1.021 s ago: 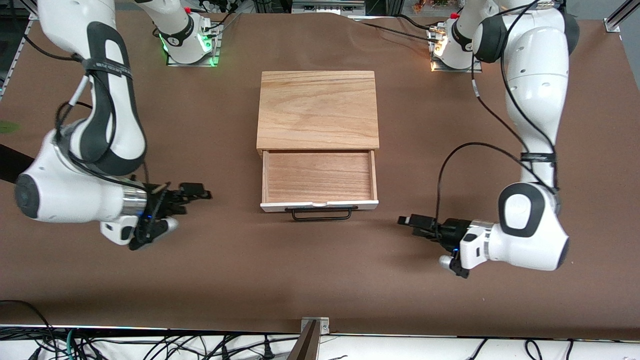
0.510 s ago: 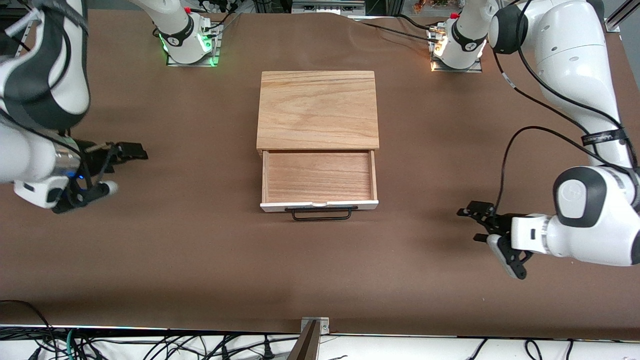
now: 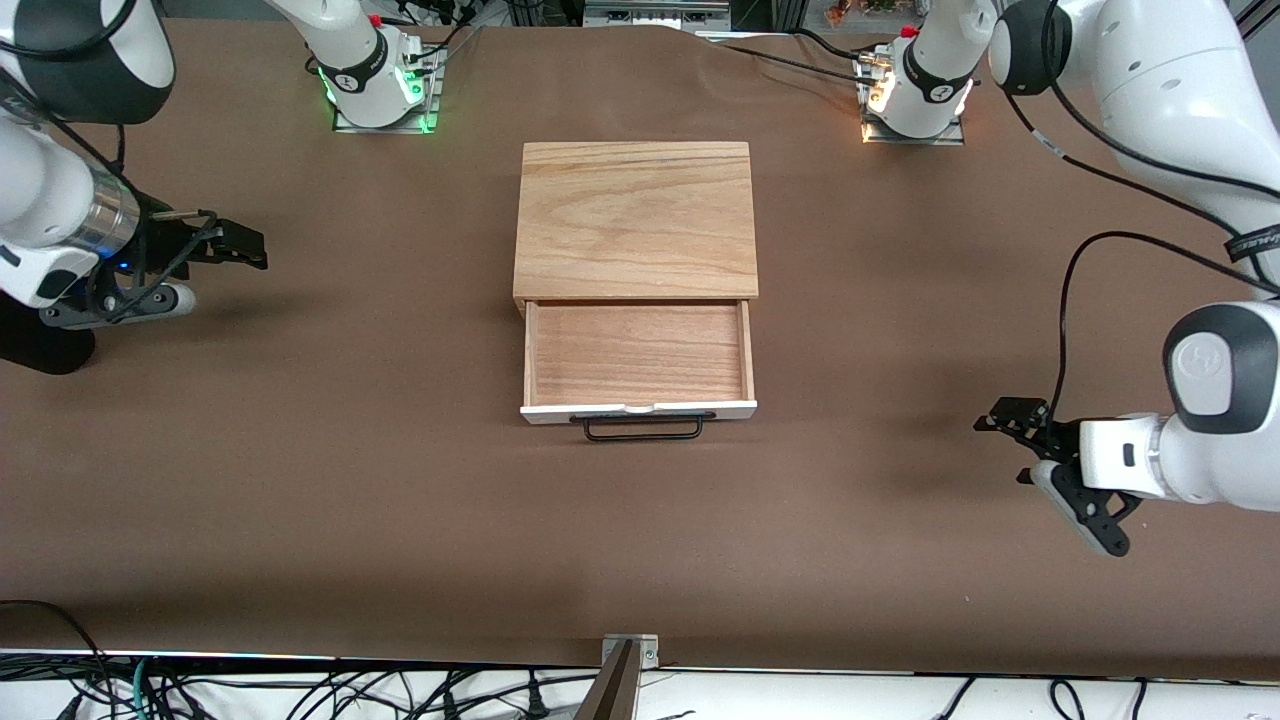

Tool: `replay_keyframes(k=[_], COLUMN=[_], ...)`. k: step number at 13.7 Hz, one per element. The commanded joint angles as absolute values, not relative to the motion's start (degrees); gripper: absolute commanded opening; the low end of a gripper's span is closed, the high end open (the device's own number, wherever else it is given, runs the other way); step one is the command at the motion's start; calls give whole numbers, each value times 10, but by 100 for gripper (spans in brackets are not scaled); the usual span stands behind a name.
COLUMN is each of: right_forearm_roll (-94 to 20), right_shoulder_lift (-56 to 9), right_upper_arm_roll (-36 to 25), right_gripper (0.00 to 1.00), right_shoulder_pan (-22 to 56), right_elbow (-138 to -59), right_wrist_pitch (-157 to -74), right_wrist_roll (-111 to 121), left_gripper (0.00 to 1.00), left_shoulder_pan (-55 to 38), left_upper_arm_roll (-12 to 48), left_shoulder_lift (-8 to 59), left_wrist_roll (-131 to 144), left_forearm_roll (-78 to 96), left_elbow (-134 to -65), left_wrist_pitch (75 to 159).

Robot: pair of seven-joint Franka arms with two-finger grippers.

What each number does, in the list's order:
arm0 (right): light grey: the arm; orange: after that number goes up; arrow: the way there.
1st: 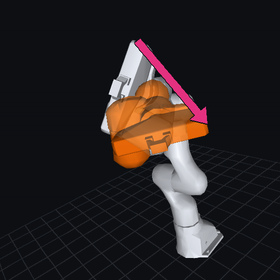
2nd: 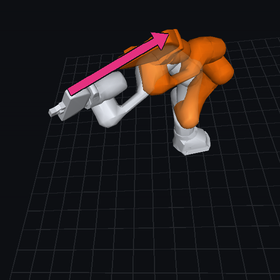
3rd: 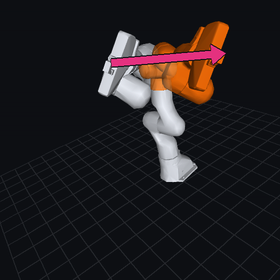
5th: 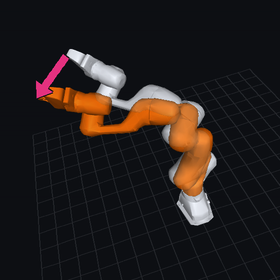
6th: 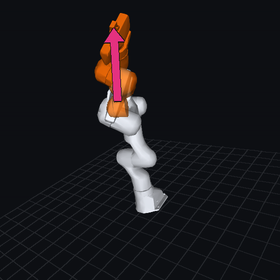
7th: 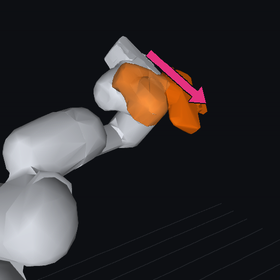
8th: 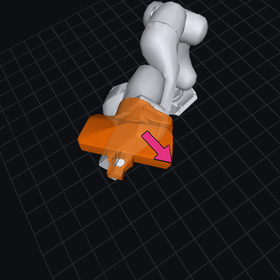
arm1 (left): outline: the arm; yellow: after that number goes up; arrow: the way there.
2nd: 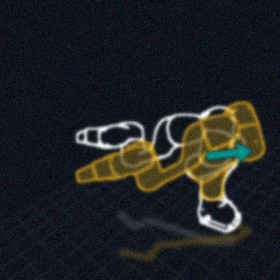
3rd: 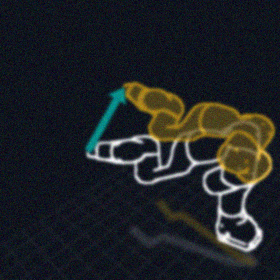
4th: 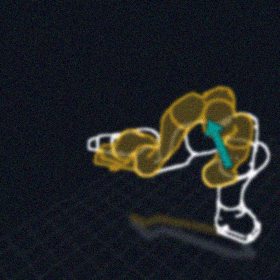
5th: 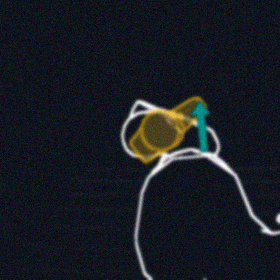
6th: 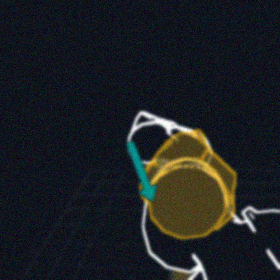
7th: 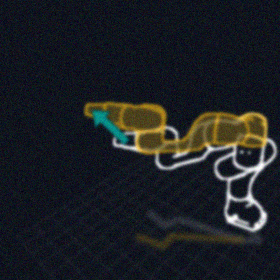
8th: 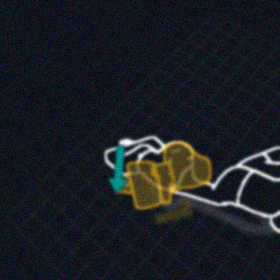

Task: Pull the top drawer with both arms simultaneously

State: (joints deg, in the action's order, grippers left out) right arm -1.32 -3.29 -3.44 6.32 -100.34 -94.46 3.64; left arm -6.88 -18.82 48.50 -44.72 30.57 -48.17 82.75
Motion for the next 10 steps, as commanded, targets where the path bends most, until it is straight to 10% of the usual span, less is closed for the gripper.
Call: replay_keyframes(k=[1,10], right_forearm_roll=[-11,-5], right_shoulder_lift=[18,25], right_upper_arm_roll=[-22,-36], right_gripper=[100,100], right_shoulder_pan=[32,31], right_elbow=[-1054,-1034], right_wrist_pitch=[-993,-971], right_wrist_roll=[25,29], left_gripper=[100,100], left_shoulder_pan=[-77,-102], left_upper_arm_roll=[-193,-179], left_shoulder_lift=[419,235], left_wrist_roll=[-348,-271], left_forearm_roll=[282,124], left_elbow=[-497,-596], left_wrist_pitch=[799,800])
